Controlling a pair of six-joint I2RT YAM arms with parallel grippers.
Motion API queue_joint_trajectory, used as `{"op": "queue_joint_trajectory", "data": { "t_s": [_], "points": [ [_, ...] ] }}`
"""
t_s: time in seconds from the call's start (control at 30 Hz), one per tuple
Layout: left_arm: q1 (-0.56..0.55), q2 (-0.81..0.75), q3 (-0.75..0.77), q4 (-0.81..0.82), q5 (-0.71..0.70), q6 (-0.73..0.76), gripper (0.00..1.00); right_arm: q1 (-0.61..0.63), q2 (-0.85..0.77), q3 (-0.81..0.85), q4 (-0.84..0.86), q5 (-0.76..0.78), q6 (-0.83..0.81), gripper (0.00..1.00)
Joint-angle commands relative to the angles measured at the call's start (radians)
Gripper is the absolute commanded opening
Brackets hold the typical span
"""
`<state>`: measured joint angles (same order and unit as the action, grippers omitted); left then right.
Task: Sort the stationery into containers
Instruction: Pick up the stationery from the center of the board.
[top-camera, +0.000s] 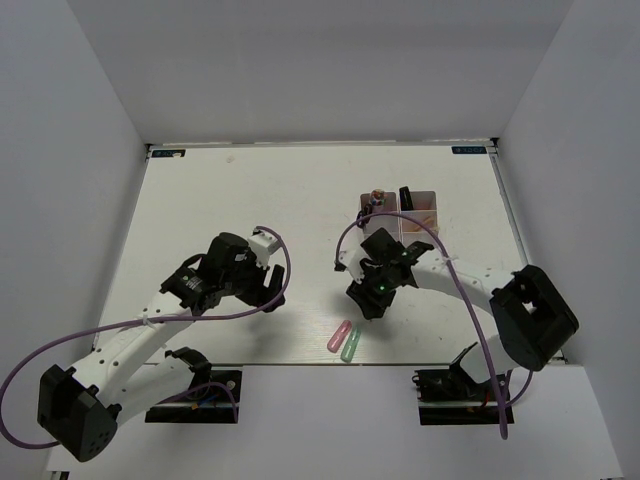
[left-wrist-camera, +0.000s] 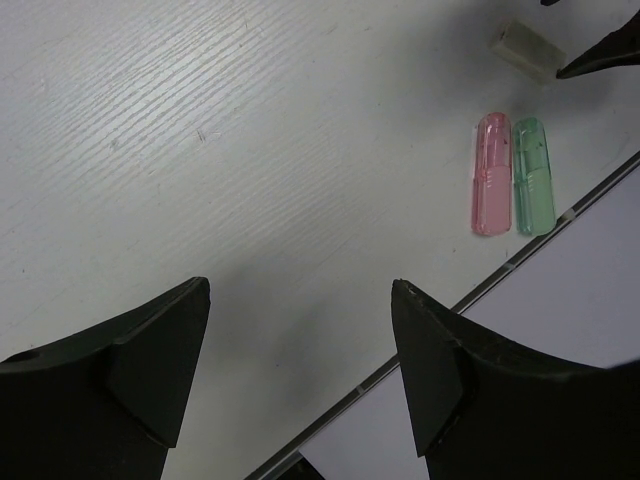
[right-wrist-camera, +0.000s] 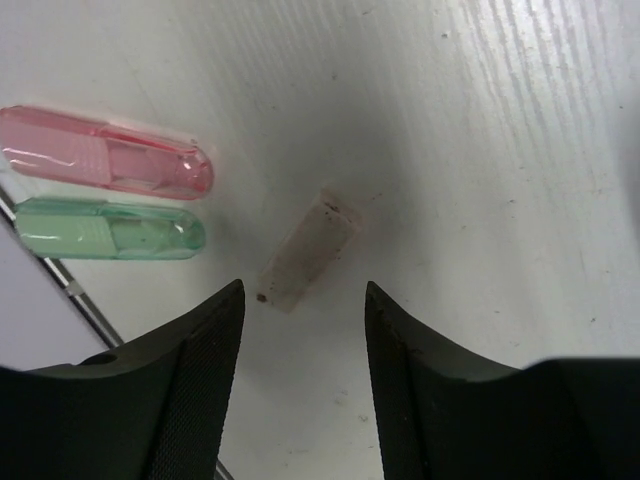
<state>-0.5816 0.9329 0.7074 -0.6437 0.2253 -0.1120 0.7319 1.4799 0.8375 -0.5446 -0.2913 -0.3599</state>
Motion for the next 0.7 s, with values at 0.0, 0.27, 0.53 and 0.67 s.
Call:
{"op": "queue_joint_trajectory", "data": {
  "t_s": [0.0,0.27,0.53,0.67],
  "points": [
    [0.003,-0.02,0.012,0.004,0.009,0.014,0.83,0.032,0.009,-0.014,0.07,0.119,0.067,0.54],
    [0.005,-0.026,0.012,0.004,0.006,0.017,0.83,0.092,0.071,0.0,0.1,0.188,0.093,0.54],
    [0.005,-0.026,0.014,0.001,0.003,0.017,0.83,0.139,0.105,-0.001,0.103,0.242,0.079,0.37],
    [0.005,-0.026,0.012,0.001,0.005,0.02,0.85,0.142,0.086,-0.009,0.089,0.253,0.062,0.0]
  ]
}}
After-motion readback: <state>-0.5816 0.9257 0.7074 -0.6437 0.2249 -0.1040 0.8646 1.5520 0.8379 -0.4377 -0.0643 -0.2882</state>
